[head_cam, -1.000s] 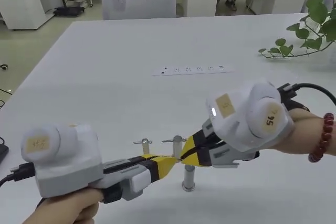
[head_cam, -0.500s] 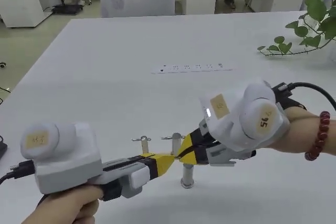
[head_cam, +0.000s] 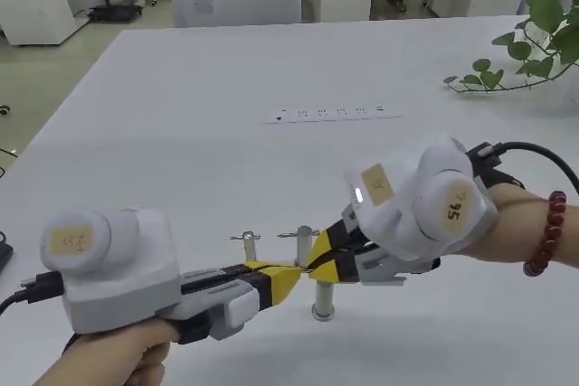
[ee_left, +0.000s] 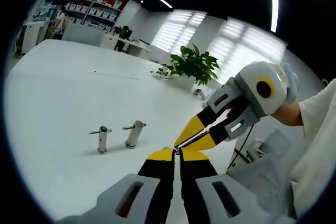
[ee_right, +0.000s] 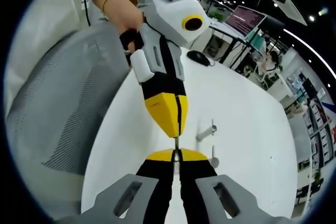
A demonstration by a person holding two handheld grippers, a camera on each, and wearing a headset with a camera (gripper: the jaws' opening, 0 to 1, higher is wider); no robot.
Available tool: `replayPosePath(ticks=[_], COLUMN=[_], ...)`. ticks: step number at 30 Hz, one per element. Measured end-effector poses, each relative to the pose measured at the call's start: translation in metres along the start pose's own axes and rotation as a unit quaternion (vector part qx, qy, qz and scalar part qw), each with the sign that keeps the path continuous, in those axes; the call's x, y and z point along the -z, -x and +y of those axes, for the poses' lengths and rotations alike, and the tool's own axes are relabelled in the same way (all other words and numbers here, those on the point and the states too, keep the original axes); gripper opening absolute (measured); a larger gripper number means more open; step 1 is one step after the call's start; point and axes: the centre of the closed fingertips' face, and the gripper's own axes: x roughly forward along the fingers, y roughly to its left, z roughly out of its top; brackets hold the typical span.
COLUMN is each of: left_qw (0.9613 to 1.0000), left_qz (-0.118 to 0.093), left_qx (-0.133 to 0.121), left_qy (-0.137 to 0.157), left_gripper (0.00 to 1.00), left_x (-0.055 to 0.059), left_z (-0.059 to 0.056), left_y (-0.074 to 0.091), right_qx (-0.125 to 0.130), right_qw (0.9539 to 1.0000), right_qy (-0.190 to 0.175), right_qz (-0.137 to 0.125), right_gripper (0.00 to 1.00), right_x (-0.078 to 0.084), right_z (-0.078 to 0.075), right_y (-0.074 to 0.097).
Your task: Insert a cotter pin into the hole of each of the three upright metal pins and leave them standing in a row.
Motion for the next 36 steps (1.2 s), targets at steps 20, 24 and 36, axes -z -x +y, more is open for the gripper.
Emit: replayPosePath(ticks=[20,24,36], left_qw=[0.9973,0.9955,0.9884], left_qz=[0.020,0.026,0.056], left_qx=[0.007,0.021,0.053], left_qy=[-0.070,-0.088,-0.131], left_gripper=[0.00,0.00,0.00], left_x=[0.006,0.009,0.021], left_z=[0.001,-0.005,-0.021], left_y=[0.003,0.005,0.010], right_qx=[-0.035,-0.052,-0.144], right_qw=[0.9916,0.9862,0.9625], right_qy=[-0.116,-0.147,-0.216], right_qz=[-0.046,-0.056,-0.079], right_gripper=[0.15,0.17,0.19], right_x=[-0.001,0.001,0.002], right_z=[0.000,0.003,0.030], right_y=[0.006,0.007,0.013])
